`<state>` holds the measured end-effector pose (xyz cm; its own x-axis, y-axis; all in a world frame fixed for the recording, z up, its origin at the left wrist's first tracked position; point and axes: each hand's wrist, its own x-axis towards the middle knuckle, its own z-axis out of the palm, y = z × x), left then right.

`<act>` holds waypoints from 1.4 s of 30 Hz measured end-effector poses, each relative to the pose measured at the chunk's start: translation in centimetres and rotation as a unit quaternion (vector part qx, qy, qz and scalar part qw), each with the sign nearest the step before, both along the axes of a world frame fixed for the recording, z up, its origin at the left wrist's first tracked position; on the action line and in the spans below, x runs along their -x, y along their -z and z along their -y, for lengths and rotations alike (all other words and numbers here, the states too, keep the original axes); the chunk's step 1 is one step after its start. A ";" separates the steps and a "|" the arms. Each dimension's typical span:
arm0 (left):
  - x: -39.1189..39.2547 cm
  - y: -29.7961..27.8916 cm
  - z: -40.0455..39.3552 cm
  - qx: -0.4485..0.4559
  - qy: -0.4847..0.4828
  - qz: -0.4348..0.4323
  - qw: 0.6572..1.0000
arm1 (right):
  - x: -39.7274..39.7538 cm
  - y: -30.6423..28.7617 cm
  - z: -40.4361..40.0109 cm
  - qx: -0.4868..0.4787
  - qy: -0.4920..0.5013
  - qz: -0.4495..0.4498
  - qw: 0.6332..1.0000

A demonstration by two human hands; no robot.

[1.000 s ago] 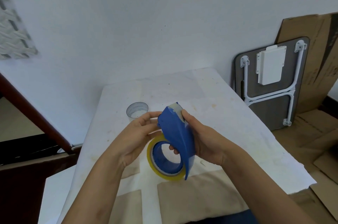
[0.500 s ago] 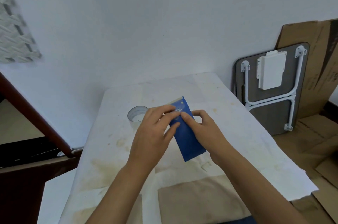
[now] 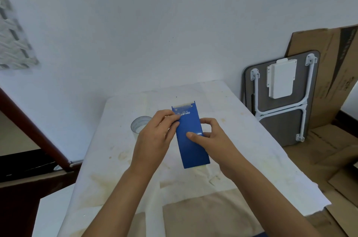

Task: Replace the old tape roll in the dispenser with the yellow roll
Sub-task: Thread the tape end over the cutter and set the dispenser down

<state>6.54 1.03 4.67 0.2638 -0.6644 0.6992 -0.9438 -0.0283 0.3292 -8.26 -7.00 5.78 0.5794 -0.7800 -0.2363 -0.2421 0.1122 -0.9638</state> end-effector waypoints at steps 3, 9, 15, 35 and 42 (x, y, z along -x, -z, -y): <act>-0.1 -0.1 0.2 -0.003 0.007 -0.067 0.998 | 0.0 0.0 0.1 0.013 -0.003 -0.005 1.000; -0.2 -0.5 1.1 -0.032 -0.010 -0.156 0.987 | -0.2 0.4 0.1 0.072 -0.001 -0.028 0.997; -0.8 -0.5 1.6 -0.025 -0.031 -0.124 0.992 | 0.0 0.5 0.4 0.104 0.000 -0.049 0.993; -0.6 2.6 1.5 -0.053 -0.025 -0.225 0.973 | -0.3 1.6 1.1 0.292 -0.020 -0.168 0.941; -1.0 4.4 2.1 -0.087 -0.063 -0.292 0.950 | -1.9 2.9 1.8 0.357 -0.038 -0.232 0.904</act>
<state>7.49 -1.05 0.25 0.6577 -0.6949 0.2909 -0.5869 -0.2307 0.7761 -6.33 -8.84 2.84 0.6060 -0.7914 0.0805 -0.6194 -0.5330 -0.5764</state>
